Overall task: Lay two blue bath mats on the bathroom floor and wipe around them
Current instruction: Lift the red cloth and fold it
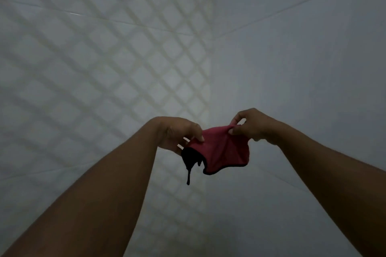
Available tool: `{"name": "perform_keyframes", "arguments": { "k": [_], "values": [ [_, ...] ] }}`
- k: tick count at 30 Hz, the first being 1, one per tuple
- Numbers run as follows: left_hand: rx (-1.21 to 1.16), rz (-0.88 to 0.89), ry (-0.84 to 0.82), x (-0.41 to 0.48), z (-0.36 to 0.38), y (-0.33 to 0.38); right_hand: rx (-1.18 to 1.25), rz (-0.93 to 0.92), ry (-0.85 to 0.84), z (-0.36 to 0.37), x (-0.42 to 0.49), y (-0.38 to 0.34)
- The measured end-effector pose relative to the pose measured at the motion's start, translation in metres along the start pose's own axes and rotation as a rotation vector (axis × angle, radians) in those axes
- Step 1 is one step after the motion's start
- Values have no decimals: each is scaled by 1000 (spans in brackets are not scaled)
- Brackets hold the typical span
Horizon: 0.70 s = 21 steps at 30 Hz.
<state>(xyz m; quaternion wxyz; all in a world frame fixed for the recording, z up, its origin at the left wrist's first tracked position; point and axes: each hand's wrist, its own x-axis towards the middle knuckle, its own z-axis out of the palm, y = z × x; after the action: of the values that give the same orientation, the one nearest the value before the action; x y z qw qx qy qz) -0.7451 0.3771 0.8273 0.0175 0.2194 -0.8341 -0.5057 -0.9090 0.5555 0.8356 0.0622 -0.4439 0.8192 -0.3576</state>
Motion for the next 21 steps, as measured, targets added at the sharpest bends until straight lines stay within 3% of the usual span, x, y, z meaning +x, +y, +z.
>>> {"name": "perform_keyframes", "arguments": {
  "k": [7, 12, 17, 21],
  "values": [
    [-103, 179, -337, 46, 96, 56, 197, 189, 133, -93, -93, 27],
    [-153, 294, -451, 61, 184, 106, 162, 284, 166, -155, -163, 24],
    [-161, 438, -755, 52, 260, 156, 77, 349, 241, -202, -221, 32],
    [-147, 494, -771, 33, 303, 194, -12, 457, 292, -238, -266, 40]
  ]
}}
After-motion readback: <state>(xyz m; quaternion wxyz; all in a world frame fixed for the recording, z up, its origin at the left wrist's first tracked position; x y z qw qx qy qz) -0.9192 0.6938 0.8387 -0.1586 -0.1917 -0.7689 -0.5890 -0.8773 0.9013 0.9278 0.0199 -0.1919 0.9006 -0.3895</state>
